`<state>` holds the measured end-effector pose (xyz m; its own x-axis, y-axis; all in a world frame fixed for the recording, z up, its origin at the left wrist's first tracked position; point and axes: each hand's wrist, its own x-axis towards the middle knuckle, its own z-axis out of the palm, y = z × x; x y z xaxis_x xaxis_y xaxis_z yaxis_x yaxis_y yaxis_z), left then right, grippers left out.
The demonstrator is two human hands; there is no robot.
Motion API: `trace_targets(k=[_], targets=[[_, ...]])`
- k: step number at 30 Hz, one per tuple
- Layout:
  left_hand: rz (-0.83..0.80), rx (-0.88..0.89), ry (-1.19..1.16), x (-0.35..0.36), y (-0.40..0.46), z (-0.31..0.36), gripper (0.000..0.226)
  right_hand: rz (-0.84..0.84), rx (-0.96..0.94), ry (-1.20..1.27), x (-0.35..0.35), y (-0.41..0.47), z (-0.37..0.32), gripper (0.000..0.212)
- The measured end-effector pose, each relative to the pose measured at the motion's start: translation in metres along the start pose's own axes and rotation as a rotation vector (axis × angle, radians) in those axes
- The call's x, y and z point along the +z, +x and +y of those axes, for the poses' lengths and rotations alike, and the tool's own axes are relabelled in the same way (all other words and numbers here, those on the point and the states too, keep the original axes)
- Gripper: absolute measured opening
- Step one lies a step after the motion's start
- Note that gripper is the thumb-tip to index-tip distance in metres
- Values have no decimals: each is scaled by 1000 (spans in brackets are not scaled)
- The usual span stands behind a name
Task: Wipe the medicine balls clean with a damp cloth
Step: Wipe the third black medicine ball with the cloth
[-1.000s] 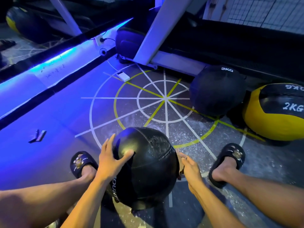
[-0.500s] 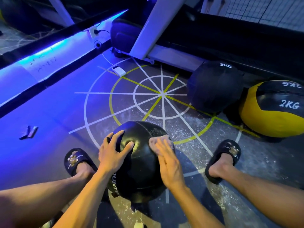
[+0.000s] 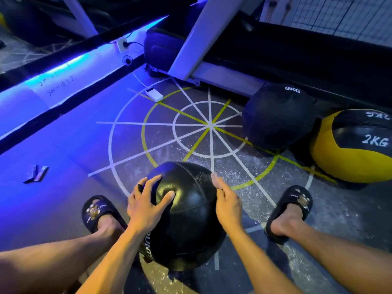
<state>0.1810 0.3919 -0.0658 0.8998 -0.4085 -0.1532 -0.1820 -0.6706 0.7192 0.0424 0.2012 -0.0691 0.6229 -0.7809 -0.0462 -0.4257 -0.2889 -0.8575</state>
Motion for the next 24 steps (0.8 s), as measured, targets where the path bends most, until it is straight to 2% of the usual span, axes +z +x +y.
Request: trace_targets(k=[1,4,5,6,7,9,10,11,13,15,16,17,19,20,21,23,24], targets=[[2,8,8,1,-2,1,71,-31,-86,-65,8,-4,-12,44],[8,17,6,-3,2,-3,73,-264,-675,-119,27,-25,-26,52],[0,13,7,-3,2,-2,73,-315,-721,-58,20,-12,-25,53],[-14,3,1,-2,-1,-1,73,-294,-629,-19,10,3,-22,52],[-22,1,1,-1,-2,2,73,-201,-437,-34,2,23,-16,50],[-10,-12,20,-1,-7,7,71,-152,-21,-123,-6,47,-6,44],[-2,-11,24,0,-9,8,70,-137,31,-157,-4,43,-4,42],[-5,-3,18,-1,-10,7,70,-133,-58,-165,6,31,-7,43],[-2,-23,-2,-2,-10,4,73,-249,-377,-141,21,-6,-22,48],[-10,-11,7,-1,-10,7,73,-312,-619,-85,14,-1,-20,49],[-19,-14,3,0,-12,8,72,-277,-592,-80,6,12,-14,48],[-25,-12,8,1,-12,10,71,-193,-412,-76,-1,28,-8,47],[-15,-27,22,0,-13,13,72,-128,-89,-69,-4,43,-9,40],[-14,-26,24,1,-14,13,74,-116,-126,-81,1,37,-12,40],[-19,-11,19,0,-14,11,77,-147,-278,-111,11,21,-20,42],[-23,-11,13,-3,-10,7,80,-315,-591,-110,22,-10,-34,51],[-40,-19,33,-4,-8,8,81,-368,-657,-67,20,-16,-37,55]])
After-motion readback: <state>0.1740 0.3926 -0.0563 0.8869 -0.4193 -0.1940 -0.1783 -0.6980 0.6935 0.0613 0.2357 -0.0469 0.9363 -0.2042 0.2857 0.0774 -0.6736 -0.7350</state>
